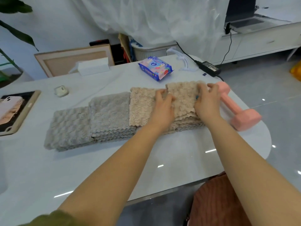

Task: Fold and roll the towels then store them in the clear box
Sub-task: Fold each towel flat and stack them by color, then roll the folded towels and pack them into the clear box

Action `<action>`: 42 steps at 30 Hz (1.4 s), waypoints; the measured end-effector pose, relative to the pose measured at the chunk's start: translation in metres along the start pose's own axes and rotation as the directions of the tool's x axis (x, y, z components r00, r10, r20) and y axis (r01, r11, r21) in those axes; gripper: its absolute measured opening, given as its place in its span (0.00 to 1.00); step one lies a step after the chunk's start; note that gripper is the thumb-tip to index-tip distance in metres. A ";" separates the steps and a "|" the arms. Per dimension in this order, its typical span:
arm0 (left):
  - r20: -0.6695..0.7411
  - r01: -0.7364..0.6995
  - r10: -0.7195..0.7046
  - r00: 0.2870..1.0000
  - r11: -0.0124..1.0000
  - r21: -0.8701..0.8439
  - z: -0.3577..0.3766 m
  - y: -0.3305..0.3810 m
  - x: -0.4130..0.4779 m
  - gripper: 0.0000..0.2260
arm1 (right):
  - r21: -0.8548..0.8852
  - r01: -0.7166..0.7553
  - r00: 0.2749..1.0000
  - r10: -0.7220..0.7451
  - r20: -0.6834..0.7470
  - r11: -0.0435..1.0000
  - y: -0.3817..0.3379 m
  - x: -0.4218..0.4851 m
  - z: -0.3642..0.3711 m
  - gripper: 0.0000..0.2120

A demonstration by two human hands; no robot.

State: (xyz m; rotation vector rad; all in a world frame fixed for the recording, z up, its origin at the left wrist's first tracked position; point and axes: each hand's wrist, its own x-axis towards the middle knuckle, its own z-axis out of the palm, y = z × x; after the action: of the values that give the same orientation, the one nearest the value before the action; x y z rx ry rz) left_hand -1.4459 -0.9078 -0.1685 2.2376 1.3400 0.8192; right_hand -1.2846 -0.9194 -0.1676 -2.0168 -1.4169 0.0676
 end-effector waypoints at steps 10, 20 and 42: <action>-0.282 0.327 -0.301 0.911 0.944 0.047 -0.129 -0.089 -0.101 0.06 | 0.358 0.352 0.932 -0.360 -0.045 0.865 -0.115 -0.080 0.024 0.10; -0.503 0.542 -0.420 0.755 0.832 0.118 -0.230 -0.147 -0.252 0.08 | 0.616 0.238 0.721 -0.562 0.406 0.751 -0.303 -0.186 0.096 0.11; -0.748 0.915 -0.581 0.321 0.393 0.088 -0.420 -0.258 -0.402 0.13 | 0.522 -0.142 0.388 -0.438 0.811 0.841 -0.472 -0.272 0.125 0.36</action>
State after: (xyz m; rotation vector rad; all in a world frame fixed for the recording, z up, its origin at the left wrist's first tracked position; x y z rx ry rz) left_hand -2.0401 -1.1289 -0.1228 1.1215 2.9508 0.8536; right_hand -1.8329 -1.0006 -0.0969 -1.2937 -1.9114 1.5719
